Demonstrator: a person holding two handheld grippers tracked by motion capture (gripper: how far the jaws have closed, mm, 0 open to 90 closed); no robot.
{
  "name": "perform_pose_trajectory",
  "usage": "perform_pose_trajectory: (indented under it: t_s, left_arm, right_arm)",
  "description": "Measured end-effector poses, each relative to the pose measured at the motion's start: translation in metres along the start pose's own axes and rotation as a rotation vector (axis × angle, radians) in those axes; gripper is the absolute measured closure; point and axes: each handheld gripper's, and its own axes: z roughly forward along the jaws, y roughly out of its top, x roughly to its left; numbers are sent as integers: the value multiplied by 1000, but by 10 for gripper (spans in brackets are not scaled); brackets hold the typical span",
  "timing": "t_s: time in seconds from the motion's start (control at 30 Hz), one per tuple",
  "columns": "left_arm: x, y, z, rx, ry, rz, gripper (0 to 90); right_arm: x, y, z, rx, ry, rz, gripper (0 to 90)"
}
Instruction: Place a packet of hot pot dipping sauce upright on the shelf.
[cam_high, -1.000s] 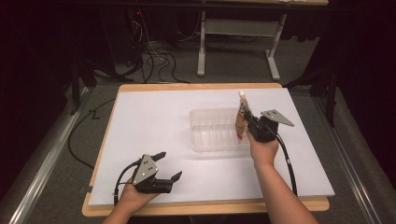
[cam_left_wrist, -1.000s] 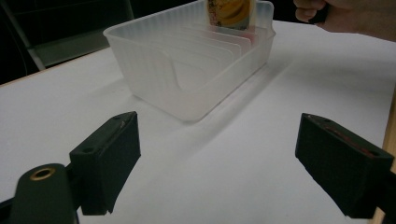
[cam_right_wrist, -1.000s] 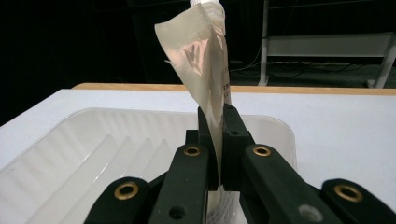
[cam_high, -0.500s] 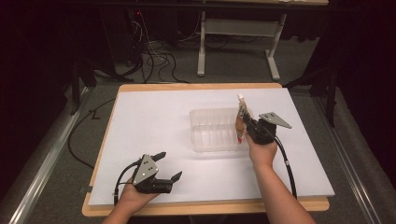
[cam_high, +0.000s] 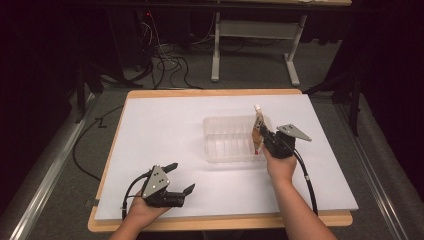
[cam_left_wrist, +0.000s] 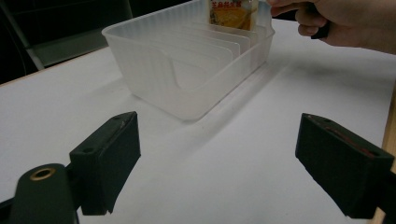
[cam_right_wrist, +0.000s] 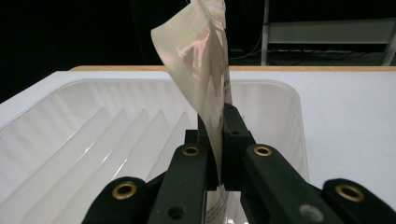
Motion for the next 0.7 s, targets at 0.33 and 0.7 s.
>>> perform_pose_trajectory:
  t_s: [0.33,0.7]
  left_arm:
    - [0,0,0,4,-4,0,145]
    - [-1,0,1,11,-9,1,145]
  right_arm:
    - [-3,5,-4,7,30,3,720]
    - [-2,13,-12,24,93,-42,467]
